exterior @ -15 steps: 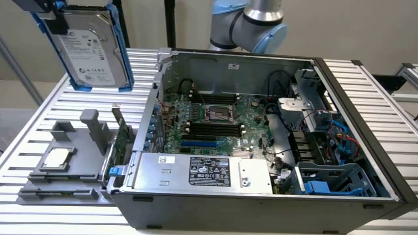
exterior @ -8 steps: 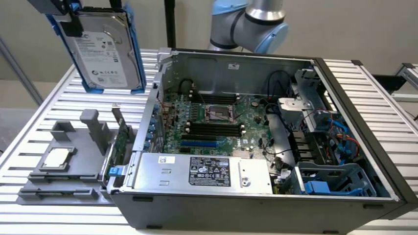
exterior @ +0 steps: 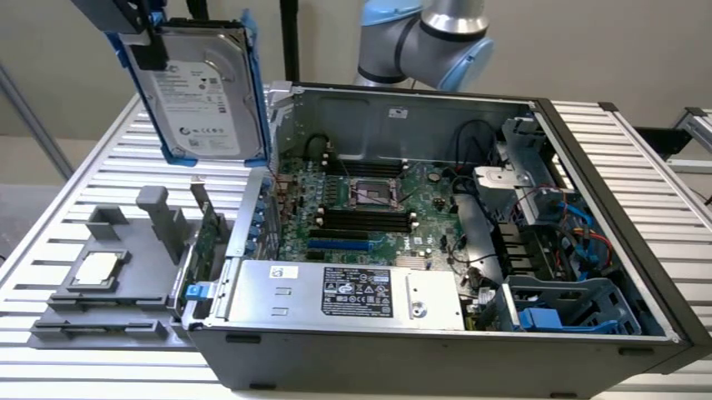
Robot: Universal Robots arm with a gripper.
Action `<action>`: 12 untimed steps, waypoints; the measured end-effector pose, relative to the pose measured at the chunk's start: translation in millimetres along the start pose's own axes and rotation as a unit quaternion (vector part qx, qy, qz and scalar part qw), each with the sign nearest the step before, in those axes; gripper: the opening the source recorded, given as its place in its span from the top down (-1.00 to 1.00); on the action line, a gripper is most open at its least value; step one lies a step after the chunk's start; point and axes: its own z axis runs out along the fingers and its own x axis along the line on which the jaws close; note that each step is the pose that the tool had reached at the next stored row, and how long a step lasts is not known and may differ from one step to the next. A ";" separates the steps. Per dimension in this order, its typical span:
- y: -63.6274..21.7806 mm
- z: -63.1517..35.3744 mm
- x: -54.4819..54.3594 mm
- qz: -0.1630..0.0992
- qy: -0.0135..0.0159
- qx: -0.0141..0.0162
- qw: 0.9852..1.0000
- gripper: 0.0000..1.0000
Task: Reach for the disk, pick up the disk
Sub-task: 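Pick up the disk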
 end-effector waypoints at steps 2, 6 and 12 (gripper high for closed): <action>-6.6 -0.3 3.3 0.000 -0.001 0.000 1.000 0.35; -19.7 -0.9 10.0 0.000 -0.002 -0.001 1.000 0.35; -39.3 -1.8 20.0 0.000 -0.004 -0.002 1.000 0.35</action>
